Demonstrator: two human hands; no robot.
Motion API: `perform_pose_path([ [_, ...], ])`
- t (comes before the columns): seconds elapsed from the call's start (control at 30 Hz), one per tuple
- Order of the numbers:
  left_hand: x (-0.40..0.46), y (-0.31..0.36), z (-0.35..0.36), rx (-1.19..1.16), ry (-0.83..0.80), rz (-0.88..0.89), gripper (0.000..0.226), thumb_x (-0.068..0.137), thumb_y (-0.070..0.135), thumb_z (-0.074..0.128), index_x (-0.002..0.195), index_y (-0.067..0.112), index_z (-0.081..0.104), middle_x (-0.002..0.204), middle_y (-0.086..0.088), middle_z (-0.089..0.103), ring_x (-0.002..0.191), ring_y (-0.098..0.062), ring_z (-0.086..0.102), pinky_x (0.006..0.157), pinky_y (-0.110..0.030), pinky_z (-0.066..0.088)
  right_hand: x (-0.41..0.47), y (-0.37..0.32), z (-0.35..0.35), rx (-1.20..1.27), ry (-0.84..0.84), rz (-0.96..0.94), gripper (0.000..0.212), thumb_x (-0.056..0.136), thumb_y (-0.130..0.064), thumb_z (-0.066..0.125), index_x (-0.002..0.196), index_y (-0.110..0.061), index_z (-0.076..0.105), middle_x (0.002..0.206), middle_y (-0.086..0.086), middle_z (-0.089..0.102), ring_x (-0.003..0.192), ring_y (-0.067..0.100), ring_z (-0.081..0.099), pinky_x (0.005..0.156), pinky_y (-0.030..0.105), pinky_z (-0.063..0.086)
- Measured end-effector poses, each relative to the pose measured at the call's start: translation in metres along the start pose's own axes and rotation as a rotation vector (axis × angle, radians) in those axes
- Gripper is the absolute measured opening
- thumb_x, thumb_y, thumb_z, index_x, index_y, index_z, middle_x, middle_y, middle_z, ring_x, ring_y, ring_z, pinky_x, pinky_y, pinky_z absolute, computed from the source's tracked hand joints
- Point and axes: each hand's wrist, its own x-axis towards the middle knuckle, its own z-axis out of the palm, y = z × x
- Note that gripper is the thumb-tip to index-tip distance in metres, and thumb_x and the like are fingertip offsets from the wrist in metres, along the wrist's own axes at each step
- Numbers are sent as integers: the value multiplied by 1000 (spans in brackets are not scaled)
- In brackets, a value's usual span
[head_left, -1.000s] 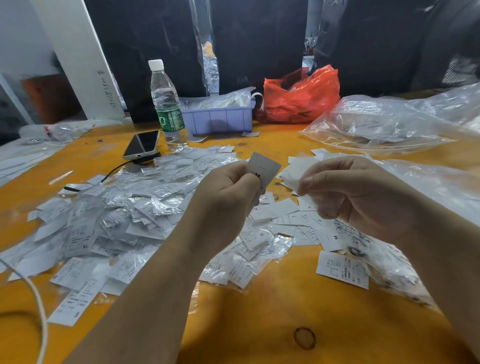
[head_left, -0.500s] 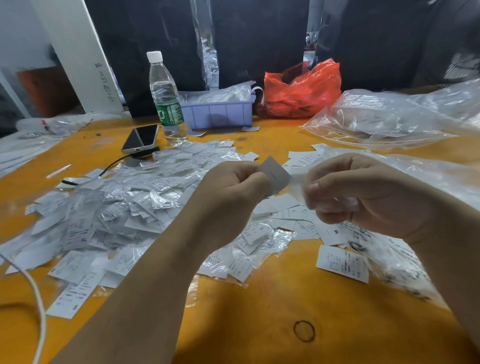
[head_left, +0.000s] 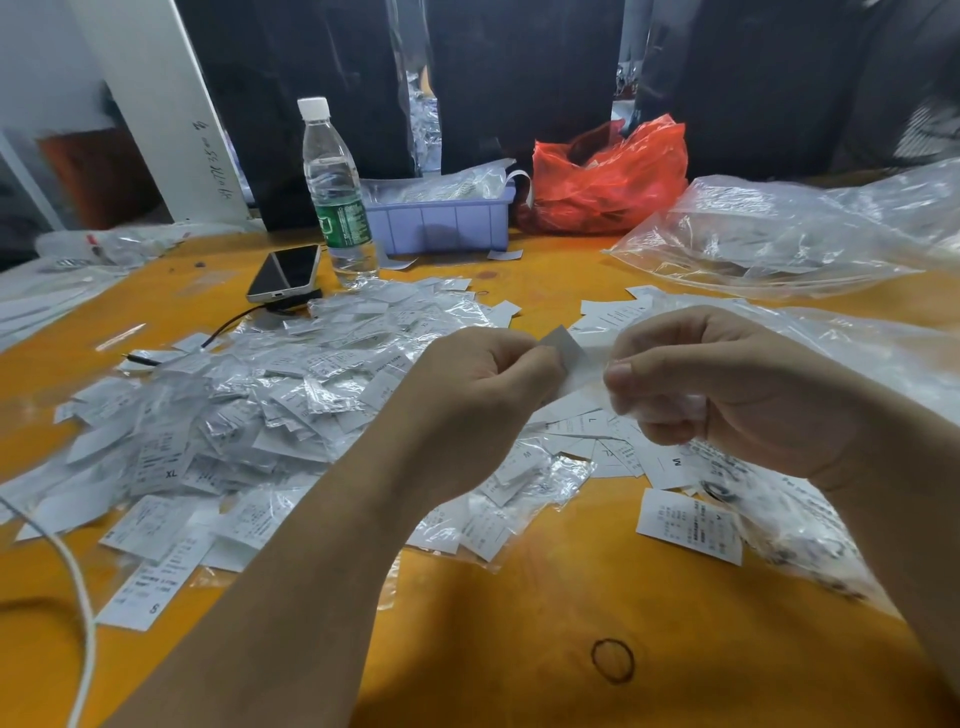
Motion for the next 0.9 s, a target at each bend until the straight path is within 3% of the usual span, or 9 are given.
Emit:
perform_pose_path([
  [0.07,0,-1,0,22,-2,4,44,82,36,42,72,-6,50,64,-19,37,59,-26,36,56,-45,31,1,1,0,-22,5,-14,15,72,-21,68,62,-10,69,51,0,36,46,11,29,44,19,27],
  [0.17,-1,-2,0,51,0,19,40,82,37,42,66,1,46,58,-2,32,56,-16,32,53,-32,22,1,2,0,-36,11,-21,15,73,-21,67,64,-10,70,52,3,37,48,12,31,44,19,28],
  [0.33,-1,-4,-1,94,94,31,40,82,36,44,68,-1,45,55,4,33,50,-9,29,46,-26,22,0,2,-2,-24,9,-31,15,65,-22,76,64,-8,69,52,3,38,48,13,31,46,23,25],
  [0.53,0,-2,-5,41,182,53,39,82,33,44,71,-5,48,56,4,35,51,-9,31,46,-24,23,0,0,-3,101,-53,-58,21,70,-13,68,50,-15,62,49,5,41,44,16,31,48,31,21],
  [0.7,0,-1,-6,-115,109,30,36,83,30,46,70,-3,48,52,9,32,47,-8,28,44,-21,23,-1,-1,-5,225,-173,-80,23,67,-21,77,53,-14,60,53,-4,51,45,11,35,45,23,28],
  [0.9,0,0,-3,-222,46,-2,26,83,28,47,63,11,48,49,13,32,43,-4,29,44,-16,24,-2,0,-6,291,-238,-72,31,70,-27,79,57,-10,56,53,1,42,46,11,36,46,23,33],
])
